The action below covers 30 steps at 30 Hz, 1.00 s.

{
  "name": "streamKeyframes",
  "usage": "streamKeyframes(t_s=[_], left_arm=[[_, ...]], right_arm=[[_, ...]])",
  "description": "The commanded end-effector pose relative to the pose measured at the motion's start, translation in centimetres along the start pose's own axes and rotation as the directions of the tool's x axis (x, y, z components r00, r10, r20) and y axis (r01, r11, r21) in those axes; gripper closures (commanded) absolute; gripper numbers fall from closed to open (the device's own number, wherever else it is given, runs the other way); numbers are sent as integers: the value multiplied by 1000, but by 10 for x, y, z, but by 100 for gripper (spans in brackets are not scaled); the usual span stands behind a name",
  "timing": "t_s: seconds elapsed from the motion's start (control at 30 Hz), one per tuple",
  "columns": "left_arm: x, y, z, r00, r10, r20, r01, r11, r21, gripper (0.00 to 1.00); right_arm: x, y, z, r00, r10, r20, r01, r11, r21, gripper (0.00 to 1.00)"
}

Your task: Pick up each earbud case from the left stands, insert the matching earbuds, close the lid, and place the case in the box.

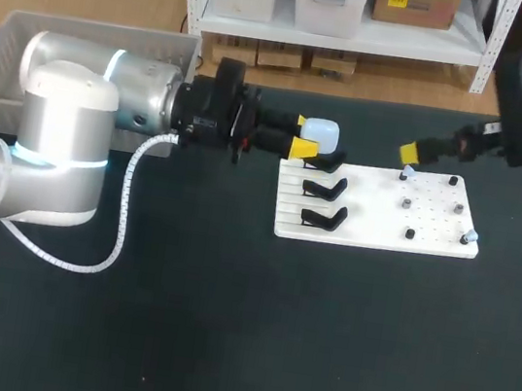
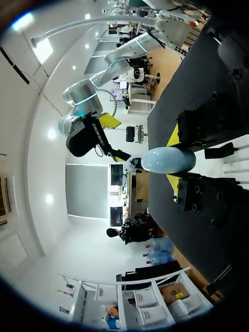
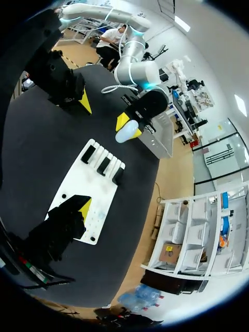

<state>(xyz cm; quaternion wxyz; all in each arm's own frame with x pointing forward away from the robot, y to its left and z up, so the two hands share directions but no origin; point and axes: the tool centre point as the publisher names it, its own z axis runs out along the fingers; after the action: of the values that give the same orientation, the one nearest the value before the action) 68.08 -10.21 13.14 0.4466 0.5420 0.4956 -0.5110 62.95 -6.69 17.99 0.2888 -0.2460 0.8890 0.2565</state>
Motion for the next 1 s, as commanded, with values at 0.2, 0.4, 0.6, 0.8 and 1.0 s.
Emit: streamKeyframes(t_s=[0.2, 0.4, 0.6, 0.8, 1.0], left_arm=[[0, 4, 0, 1000, 3, -7, -3, 1000, 11, 100], [2, 6, 4, 1000, 6, -3, -6, 1000, 3, 100], [2, 7, 4, 1000, 8, -2, -8, 1000, 0, 100], [2, 7, 4, 1000, 8, -2, -8, 1000, 0, 100], [2, 7, 4, 1000, 8, -2, -8, 1000, 0, 100]], right_arm=[[3, 26, 15, 999, -18, -31, 17, 1000, -13, 0], [-1, 40, 25, 998, -29, -46, 28, 999, -33, 0], [-6, 53, 42, 997, -35, -74, 31, 998, -61, 0], [-15, 60, 59, 996, -33, -85, 26, 996, -84, 0], [-18, 60, 73, 993, -23, -113, 12, 996, -89, 0]])
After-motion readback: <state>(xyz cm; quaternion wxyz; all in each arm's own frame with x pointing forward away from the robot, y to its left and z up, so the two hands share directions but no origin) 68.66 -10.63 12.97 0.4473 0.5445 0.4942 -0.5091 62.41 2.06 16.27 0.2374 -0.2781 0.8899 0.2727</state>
